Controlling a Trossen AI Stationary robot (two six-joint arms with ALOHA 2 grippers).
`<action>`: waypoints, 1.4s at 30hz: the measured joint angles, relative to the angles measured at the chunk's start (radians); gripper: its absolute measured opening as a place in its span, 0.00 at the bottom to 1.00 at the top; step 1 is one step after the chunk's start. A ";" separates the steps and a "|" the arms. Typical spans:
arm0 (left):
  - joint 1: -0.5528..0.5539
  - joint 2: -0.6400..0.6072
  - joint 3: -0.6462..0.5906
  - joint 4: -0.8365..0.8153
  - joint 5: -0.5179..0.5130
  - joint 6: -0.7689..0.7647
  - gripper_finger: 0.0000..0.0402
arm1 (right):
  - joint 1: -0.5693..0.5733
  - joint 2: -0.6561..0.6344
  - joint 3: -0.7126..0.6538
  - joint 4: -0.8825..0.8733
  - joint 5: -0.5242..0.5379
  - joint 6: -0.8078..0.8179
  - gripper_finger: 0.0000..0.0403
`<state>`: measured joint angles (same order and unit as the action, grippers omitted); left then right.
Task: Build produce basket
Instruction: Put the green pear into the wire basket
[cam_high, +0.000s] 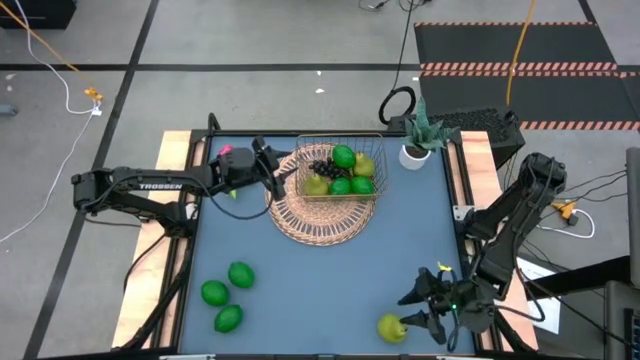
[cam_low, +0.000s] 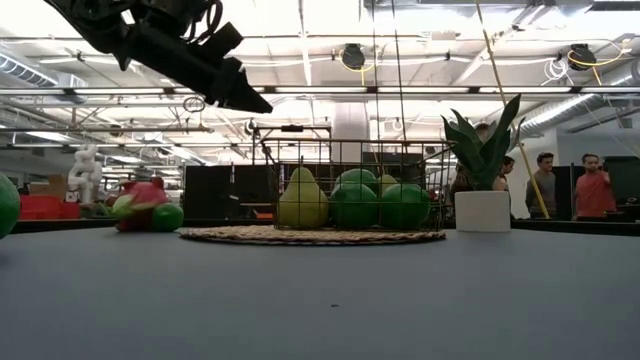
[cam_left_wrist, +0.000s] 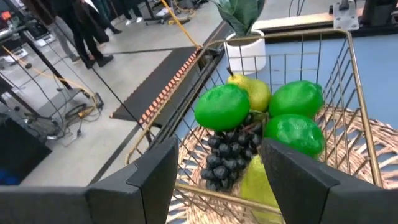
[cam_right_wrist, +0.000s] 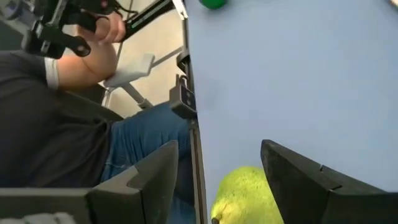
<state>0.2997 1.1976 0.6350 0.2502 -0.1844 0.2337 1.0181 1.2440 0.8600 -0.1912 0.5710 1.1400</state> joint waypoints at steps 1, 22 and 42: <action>0.000 0.000 0.000 -0.012 0.000 0.000 0.58 | 0.006 0.008 0.000 -0.001 0.001 0.026 0.55; -0.012 0.000 0.000 -0.074 0.001 -0.026 0.58 | 0.040 0.141 0.000 -0.014 0.006 0.088 0.53; -0.013 0.000 0.000 -0.046 0.009 0.011 0.58 | 0.017 0.167 -0.206 0.304 -0.083 -0.346 0.47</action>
<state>0.2869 1.1976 0.6350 0.2038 -0.1757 0.2448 1.0355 1.4109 0.6537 0.1130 0.4882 0.7943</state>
